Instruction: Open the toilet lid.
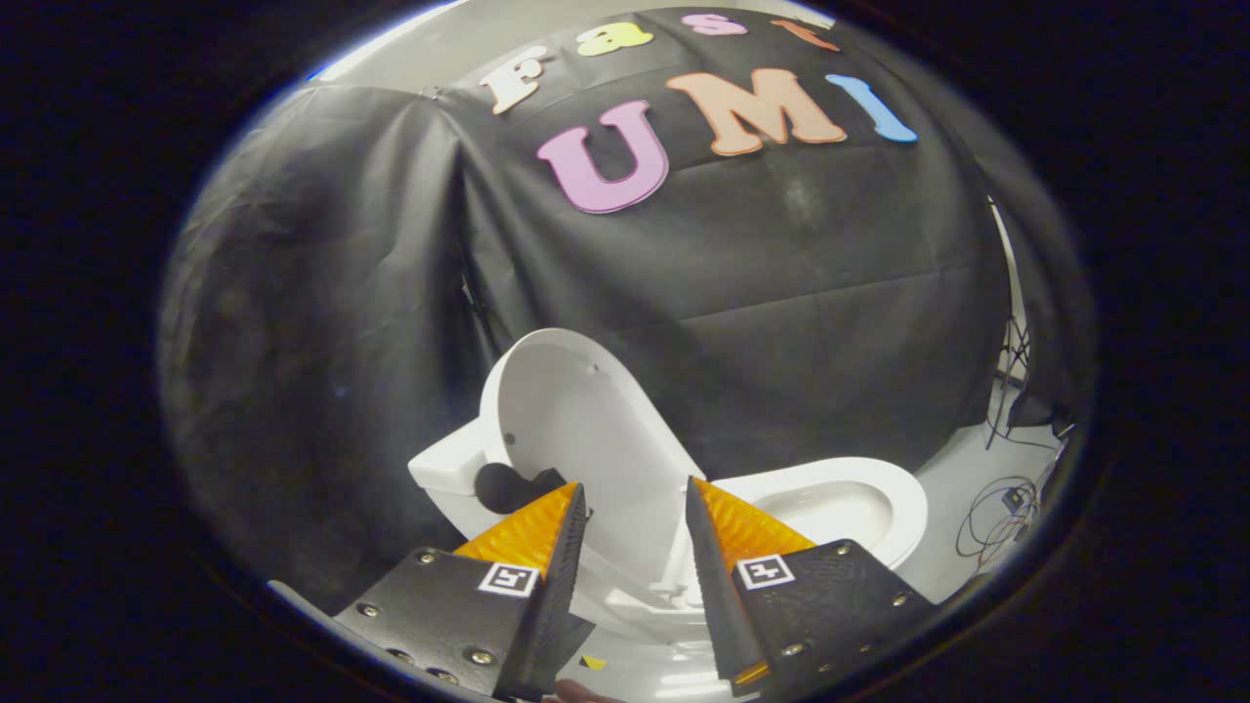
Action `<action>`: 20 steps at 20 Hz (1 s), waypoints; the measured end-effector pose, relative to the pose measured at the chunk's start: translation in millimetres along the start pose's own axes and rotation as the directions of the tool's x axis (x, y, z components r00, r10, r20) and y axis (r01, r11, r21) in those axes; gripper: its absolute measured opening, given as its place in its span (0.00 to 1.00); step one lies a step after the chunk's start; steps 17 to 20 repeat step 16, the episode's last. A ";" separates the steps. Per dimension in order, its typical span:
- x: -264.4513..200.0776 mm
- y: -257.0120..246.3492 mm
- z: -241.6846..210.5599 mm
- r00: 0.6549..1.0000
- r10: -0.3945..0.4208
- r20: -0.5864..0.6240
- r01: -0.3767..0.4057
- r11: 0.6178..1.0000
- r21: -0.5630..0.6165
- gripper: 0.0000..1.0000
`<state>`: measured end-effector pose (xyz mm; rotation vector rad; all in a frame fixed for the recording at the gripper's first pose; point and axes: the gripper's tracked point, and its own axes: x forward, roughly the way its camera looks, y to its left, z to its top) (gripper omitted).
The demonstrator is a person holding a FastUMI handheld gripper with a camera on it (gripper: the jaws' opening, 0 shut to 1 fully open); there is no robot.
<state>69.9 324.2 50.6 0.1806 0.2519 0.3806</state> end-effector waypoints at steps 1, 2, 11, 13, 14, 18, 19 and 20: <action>-5.7 -12.1 5.2 1.000 -0.008 0.004 0.008 1.000 0.003 0.63; -12.9 -22.3 9.6 1.000 -0.016 0.005 0.016 1.000 -0.003 0.68; -64.3 -110.6 19.0 0.994 -0.105 0.029 0.108 0.984 -0.139 0.99; -74.8 -128.2 18.4 0.994 -0.105 0.036 0.109 0.986 -0.127 0.99; -79.8 -138.4 20.3 0.993 -0.110 0.043 0.114 0.986 -0.118 0.99; -88.3 -159.0 29.7 0.990 -0.126 0.070 0.131 0.988 -0.078 0.99; -88.3 -159.0 29.7 0.990 -0.126 0.070 0.131 0.988 -0.078 0.99; -88.3 -159.0 29.7 0.990 -0.126 0.070 0.131 0.988 -0.078 0.99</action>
